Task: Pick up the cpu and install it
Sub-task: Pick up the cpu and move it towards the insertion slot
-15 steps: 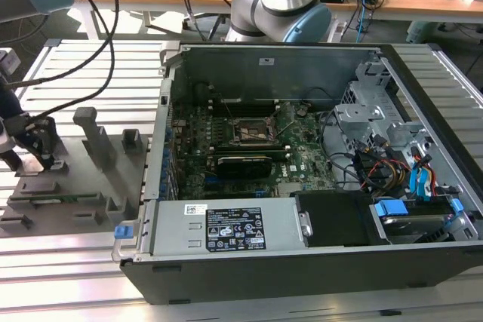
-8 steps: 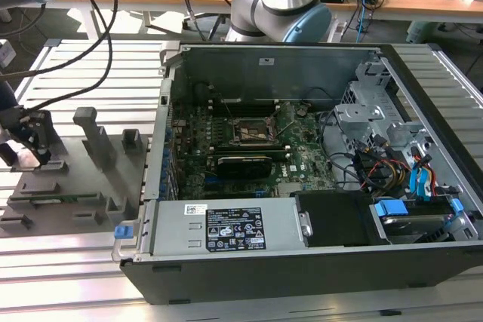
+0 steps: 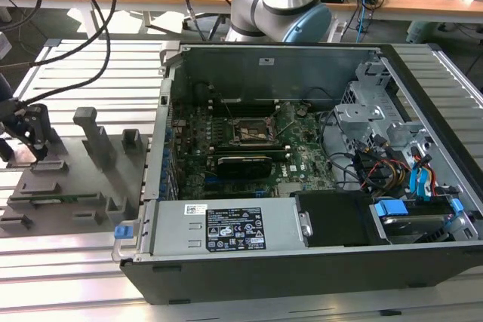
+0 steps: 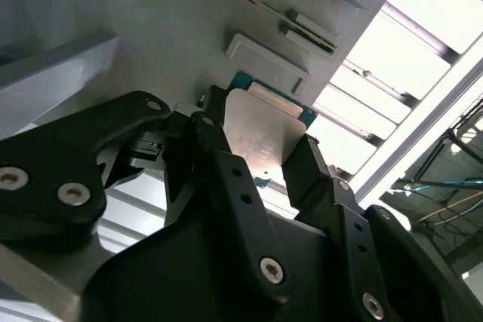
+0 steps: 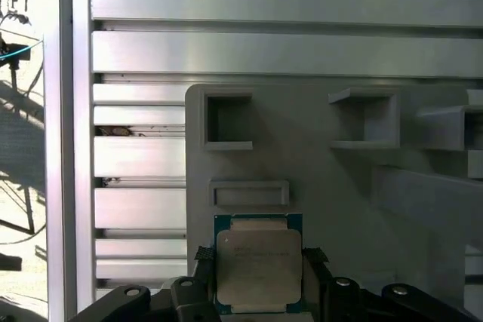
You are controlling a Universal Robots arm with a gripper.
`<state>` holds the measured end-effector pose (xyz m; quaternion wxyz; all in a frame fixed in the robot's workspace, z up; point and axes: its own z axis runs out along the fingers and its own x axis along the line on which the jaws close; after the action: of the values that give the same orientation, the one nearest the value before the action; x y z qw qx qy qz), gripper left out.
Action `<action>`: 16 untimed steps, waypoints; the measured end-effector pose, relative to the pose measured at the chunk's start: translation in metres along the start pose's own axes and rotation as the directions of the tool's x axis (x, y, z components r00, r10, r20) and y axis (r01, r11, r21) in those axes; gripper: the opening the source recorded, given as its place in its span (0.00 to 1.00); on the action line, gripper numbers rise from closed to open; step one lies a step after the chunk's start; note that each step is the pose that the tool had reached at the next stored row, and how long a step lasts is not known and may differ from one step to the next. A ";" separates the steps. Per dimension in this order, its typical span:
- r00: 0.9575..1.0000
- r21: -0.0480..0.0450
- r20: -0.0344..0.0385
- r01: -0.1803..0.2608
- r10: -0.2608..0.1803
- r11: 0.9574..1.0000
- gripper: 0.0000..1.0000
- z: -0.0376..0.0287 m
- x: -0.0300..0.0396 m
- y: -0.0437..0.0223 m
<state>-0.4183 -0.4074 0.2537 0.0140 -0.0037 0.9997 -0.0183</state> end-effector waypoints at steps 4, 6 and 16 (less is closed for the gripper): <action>1.000 0.000 0.000 0.000 0.000 1.000 0.54 -0.0061 -0.0002 -0.0002; 1.000 0.000 0.000 0.000 0.000 1.000 0.54 -0.0084 -0.0002 -0.0003; 1.000 0.000 0.000 0.000 0.000 1.000 0.54 -0.0243 -0.0007 -0.0009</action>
<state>-0.4183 -0.4074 0.2780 0.0140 -0.0037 0.9997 -0.0185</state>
